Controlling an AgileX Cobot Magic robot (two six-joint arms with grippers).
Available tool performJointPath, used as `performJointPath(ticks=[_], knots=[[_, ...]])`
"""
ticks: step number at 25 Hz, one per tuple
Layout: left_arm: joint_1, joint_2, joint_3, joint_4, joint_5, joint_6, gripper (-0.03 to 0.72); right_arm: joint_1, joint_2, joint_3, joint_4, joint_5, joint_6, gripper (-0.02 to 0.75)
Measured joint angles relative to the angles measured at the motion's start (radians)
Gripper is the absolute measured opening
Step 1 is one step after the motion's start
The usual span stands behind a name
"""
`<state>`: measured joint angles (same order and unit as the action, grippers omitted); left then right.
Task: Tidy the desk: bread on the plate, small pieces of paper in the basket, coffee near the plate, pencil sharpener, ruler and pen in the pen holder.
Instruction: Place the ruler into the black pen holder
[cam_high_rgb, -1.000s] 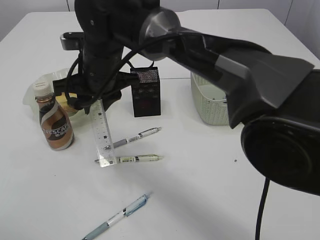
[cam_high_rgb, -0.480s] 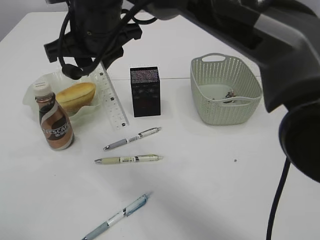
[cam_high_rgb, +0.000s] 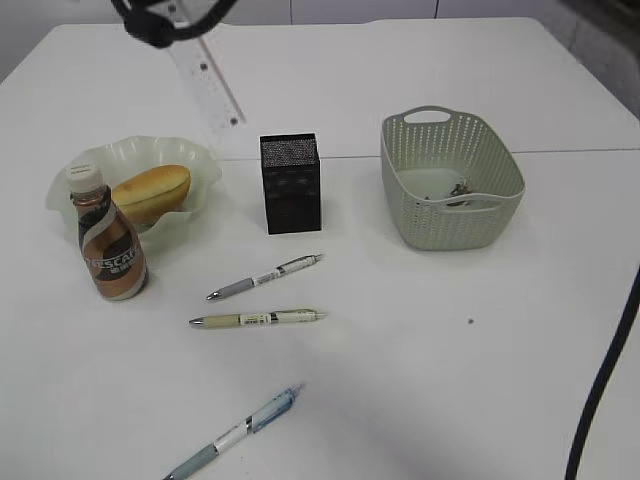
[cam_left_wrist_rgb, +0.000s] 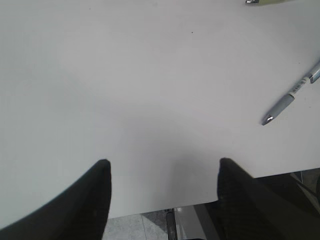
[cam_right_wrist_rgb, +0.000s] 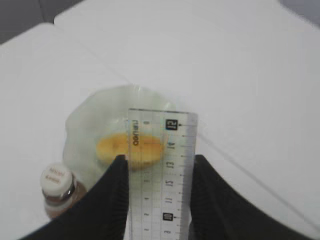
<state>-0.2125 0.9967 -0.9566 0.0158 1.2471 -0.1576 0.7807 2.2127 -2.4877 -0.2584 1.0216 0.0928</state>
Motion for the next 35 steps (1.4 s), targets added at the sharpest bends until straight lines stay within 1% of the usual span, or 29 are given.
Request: performJointPath(ticks=[3,7,12,17,21,26,29,31,35], knots=[[0.000,0.000,0.000,0.002,0.000,0.000,0.486,0.000,-0.034,0.000,-0.037,-0.097,-0.059,0.255],[0.000,0.000,0.000,0.002,0.000,0.000,0.486,0.000,-0.045,0.001,-0.049,-0.216,-0.118,0.255],[0.000,0.000,0.000,0.002,-0.014,0.000,0.486,-0.016,-0.045,0.104,-0.051,-0.418,-0.142,0.255],[0.000,0.000,0.000,0.002,-0.016,0.000,0.486,-0.029,-0.052,0.294,-0.054,-0.645,-0.145,0.255],[0.000,0.000,0.000,0.002,-0.016,0.000,0.486,-0.047,-0.127,0.488,-0.062,-0.898,-0.146,0.255],[0.000,0.000,0.017,0.002,-0.020,0.000,0.486,-0.102,-0.294,0.819,-0.054,-1.314,-0.146,0.255],[0.000,0.000,0.050,0.002,-0.026,0.000,0.486,-0.146,-0.333,0.996,-0.029,-1.544,-0.146,0.255],[0.000,0.000,0.070,0.002,-0.036,0.000,0.486,-0.171,-0.333,1.069,0.015,-1.614,-0.151,0.255],[0.000,0.000,0.080,0.002,-0.040,0.000,0.486,-0.208,-0.331,1.126,0.163,-1.631,-0.192,0.255]])
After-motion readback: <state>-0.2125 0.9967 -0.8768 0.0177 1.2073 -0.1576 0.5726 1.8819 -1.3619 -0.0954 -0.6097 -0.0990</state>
